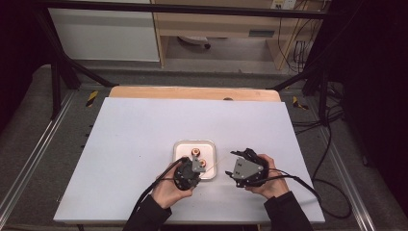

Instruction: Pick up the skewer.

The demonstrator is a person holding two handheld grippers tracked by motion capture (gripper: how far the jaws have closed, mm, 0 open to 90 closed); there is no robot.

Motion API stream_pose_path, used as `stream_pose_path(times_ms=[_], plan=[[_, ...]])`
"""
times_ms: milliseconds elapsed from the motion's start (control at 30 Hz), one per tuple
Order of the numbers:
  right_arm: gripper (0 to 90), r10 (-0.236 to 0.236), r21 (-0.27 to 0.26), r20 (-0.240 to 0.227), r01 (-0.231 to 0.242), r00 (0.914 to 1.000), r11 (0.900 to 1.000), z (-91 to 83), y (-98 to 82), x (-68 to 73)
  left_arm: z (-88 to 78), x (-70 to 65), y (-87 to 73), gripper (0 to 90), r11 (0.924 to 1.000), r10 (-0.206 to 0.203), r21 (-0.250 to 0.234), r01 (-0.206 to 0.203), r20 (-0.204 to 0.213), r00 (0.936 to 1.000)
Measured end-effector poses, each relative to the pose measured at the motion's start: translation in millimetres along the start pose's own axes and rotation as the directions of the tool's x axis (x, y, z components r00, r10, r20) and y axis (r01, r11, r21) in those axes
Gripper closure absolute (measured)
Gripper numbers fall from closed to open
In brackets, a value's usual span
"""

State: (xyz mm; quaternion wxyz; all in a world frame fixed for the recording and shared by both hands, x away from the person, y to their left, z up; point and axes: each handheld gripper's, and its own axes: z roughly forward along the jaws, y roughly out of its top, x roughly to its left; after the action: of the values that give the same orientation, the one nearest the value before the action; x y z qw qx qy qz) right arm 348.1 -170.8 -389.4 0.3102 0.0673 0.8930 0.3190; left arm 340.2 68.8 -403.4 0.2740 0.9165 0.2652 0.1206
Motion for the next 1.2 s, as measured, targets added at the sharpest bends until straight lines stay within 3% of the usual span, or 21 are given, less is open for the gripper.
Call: stream_pose_path(times_ms=[33,67,100,167,200,333,367,400,467,533,567,633,667,700,733,767,800,867,1033,1100,1200], plan=[[31.0,0.0,0.0,0.0,0.0,1.0,1.0,0.0,0.0,0.0,0.0,0.0,0.0,88.6,1.0,0.0,0.0,0.0,0.0,1.0],[28.3,0.087,0.006,-0.008,-0.087,0.9961,0.996,0.1,-3.6,-3.0,-3.1,1.1,-6.3,88.6,0.9993,-0.024,-0.028,0.024,-0.018,0.9995],[27.0,0.128,0.015,-0.015,-0.127,0.9917,0.992,0.4,-5.3,-4.6,-4.1,1.4,-8.5,88.5,0.9988,-0.035,-0.036,0.034,-0.023,0.9991],[26.0,0.153,0.019,-0.018,-0.153,0.988,0.988,0.9,-6.7,-6.0,-6.0,2.1,-12.3,88.5,0.9972,-0.053,-0.055,0.052,-0.03,0.9981],[23.2,0.219,0.039,-0.016,-0.219,0.9755,0.975,2.9,-11.0,-8.8,-9.5,3.1,-18.4,88.5,0.9929,-0.082,-0.09,0.078,-0.04,0.9958],[16.3,0.324,0.087,-0.026,-0.321,0.9457,0.943,7.5,-16.2,-11.9,-14.3,4.1,-28.9,88.5,0.9842,-0.118,-0.141,0.107,-0.072,0.9904],[16.3,0.324,0.087,-0.026,-0.321,0.9457,0.943,7.5,-16.2,-11.9,-14.3,4.1,-28.9,88.5,0.9842,-0.118,-0.141,0.107,-0.072,0.9904],[13.8,0.37,0.101,-0.031,-0.366,0.9283,0.925,9.1,-17.4,-13.0,-15.0,4.3,-31.8,88.5,0.9801,-0.131,-0.159,0.118,-0.07,0.9889],[12.5,0.416,0.105,-0.044,-0.41,0.9084,0.906,10.1,-18.3,-14.6,-16.6,4.3,-40.8,88.5,0.9671,-0.166,-0.207,0.148,-0.072,0.9835],[9.9,0.436,0.107,-0.043,-0.429,0.899,0.897,10.3,-18.3,-15.8,-16.8,4.3,-42.8,88.5,0.9648,-0.171,-0.215,0.152,-0.073,0.9826],[8.6,0.451,0.108,-0.047,-0.444,0.8914,0.889,10.3,-18.1,-16.6,-17.6,4.6,-48.2,88.5,0.9543,-0.194,-0.245,0.17,-0.074,0.9783],[6.9,0.488,0.105,-0.058,-0.481,0.8709,0.871,10.3,-17.4,-17.9,-18.4,4.7,-50.4,88.5,0.9497,-0.202,-0.258,0.177,-0.071,0.9768],[6.6,0.502,0.101,-0.066,-0.495,0.8624,0.863,10.1,-17.0,-18.6,-20.5,4.7,-54.2,88.5,0.939,-0.218,-0.286,0.191,-0.066,0.9736],[6.6,0.502,0.101,-0.066,-0.495,0.8624,0.863,10.1,-17.0,-18.6,-20.5,4.7,-54.2,88.5,0.939,-0.218,-0.286,0.191,-0.066,0.9736],[5.8,0.525,0.087,-0.072,-0.519,0.8481,0.85,10.1,-16.4,-20.0,-21.2,4.8,-55.5,88.5,0.9358,-0.22,-0.296,0.192,-0.066,0.9732],[5.8,0.525,0.087,-0.072,-0.519,0.8481,0.85,10.1,-16.4,-20.0,-22.0,4.8,-57.6,88.5,0.9302,-0.227,-0.31,0.197,-0.067,0.9715],[4.6,0.558,0.074,-0.08,-0.553,0.8261,0.83,11.1,-15.1,-21.6,-22.5,4.7,-59.4,88.5,0.9283,-0.229,-0.316,0.197,-0.07,0.9708],[3.7,0.582,0.073,-0.089,-0.577,0.8083,0.813,12.6,-13.1,-22.5,-23.2,5.3,-63.6,88.5,0.9195,-0.245,-0.333,0.209,-0.068,0.9672],[2.5,0.604,0.089,-0.121,-0.597,0.7881,0.797,20.4,-5.6,-22.6,-24.2,8.6,-77.1,88.5,0.8942,-0.281,-0.377,0.242,-0.052,0.9583],[2.3,0.614,0.105,-0.13,-0.605,0.7783,0.789,25.7,-1.3,-22.7,-23.4,8.9,-79.4,88.5,0.8909,-0.285,-0.382,0.246,-0.048,0.9574],[2.2,0.621,0.132,-0.131,-0.607,0.7731,0.784,33.4,4.9,-23.1,-22.6,8.8,-82.1,88.5,0.8872,-0.289,-0.389,0.249,-0.047,0.9563]])
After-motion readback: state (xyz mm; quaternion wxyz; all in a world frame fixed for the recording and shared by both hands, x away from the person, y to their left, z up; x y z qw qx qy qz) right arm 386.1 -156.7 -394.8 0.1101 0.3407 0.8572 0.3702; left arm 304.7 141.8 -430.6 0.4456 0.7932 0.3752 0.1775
